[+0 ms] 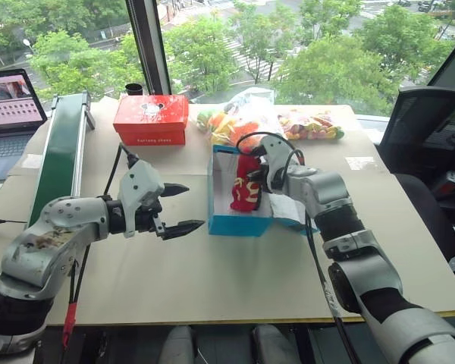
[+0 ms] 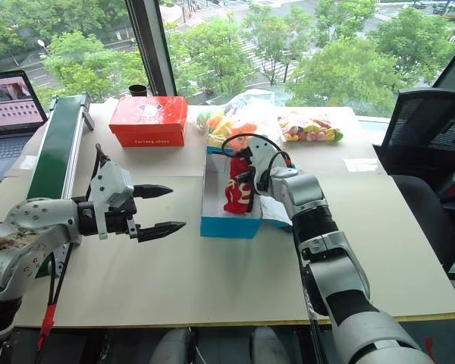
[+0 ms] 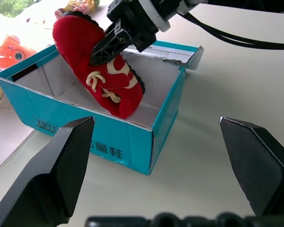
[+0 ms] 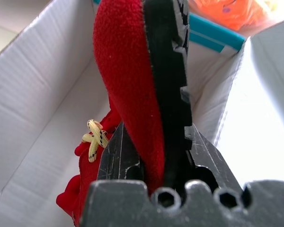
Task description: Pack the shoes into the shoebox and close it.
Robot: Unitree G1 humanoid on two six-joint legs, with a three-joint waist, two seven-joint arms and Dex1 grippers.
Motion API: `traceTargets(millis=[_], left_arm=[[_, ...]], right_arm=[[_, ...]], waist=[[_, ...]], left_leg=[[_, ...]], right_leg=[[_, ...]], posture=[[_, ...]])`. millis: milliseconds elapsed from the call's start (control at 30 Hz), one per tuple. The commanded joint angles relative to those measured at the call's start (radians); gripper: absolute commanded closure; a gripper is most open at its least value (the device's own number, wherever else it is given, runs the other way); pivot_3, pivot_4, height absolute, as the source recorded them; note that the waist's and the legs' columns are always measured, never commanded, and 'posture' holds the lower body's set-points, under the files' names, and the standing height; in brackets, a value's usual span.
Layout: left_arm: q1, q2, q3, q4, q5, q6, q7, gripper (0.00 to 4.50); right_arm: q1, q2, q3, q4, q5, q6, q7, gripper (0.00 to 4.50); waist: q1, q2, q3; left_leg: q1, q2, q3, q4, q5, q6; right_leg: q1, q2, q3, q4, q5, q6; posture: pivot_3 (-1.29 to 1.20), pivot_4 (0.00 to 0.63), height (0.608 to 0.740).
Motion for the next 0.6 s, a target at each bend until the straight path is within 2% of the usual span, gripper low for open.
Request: traceTargets(millis=[33, 67, 133, 167, 433, 600], left_arm=[[-0.004, 0.000, 0.008, -0.037, 0.005, 0.000, 0.013, 0.00], [-0.007, -0.001, 0.009, -0.038, 0.003, 0.003, 0.016, 0.00], [-0.012, 0.002, 0.008, -0.040, 0.003, 0.006, 0.017, 0.00], [-0.014, 0.005, 0.007, -0.041, 0.004, 0.007, 0.018, 0.00], [-0.017, 0.016, 0.013, -0.043, 0.011, 0.009, 0.018, 0.00], [-0.019, 0.017, 0.020, -0.039, 0.020, 0.009, 0.021, 0.00]], right_arm=[[0.005, 0.002, 0.011, -0.051, -0.019, 0.045, 0.037, 4.06], [0.012, 0.002, 0.028, -0.049, -0.037, 0.036, 0.042, 4.06], [0.018, 0.011, 0.038, -0.044, -0.059, 0.025, 0.043, 3.06], [0.020, 0.018, 0.036, -0.042, -0.066, 0.019, 0.038, 2.85], [-0.003, 0.059, -0.007, -0.037, -0.123, -0.053, -0.031, 0.07], [-0.033, 0.061, -0.016, -0.063, -0.164, -0.112, -0.066, 0.03]], waist=[[0.000, 0.000, 0.000], [0.000, 0.000, 0.000], [0.000, 0.000, 0.000], [0.000, 0.000, 0.000], [0.001, 0.000, 0.000], [0.000, 0.000, 0.000]], left_leg=[[0.000, 0.000, 0.000, 0.000, 0.000, 0.000], [0.000, 0.000, 0.000, 0.000, 0.000, 0.000], [0.000, 0.000, 0.000, 0.000, 0.000, 0.000], [0.000, 0.000, 0.000, 0.000, 0.000, 0.000], [0.000, 0.000, 0.000, 0.000, 0.000, 0.000], [0.000, 0.000, 0.000, 0.000, 0.000, 0.000]], right_leg=[[0.000, 0.000, 0.000, 0.000, 0.000, 0.000], [0.000, 0.000, 0.000, 0.000, 0.000, 0.000], [0.000, 0.000, 0.000, 0.000, 0.000, 0.000], [0.000, 0.000, 0.000, 0.000, 0.000, 0.000], [0.000, 0.000, 0.000, 0.001, 0.000, 0.000], [0.000, 0.000, 0.000, 0.000, 0.000, 0.000]], posture=[[0.00, 0.150, 0.739], [0.00, 0.150, 0.739], [0.00, 0.150, 0.739], [0.00, 0.150, 0.739], [0.00, 0.150, 0.739], [0.00, 0.150, 0.739]])
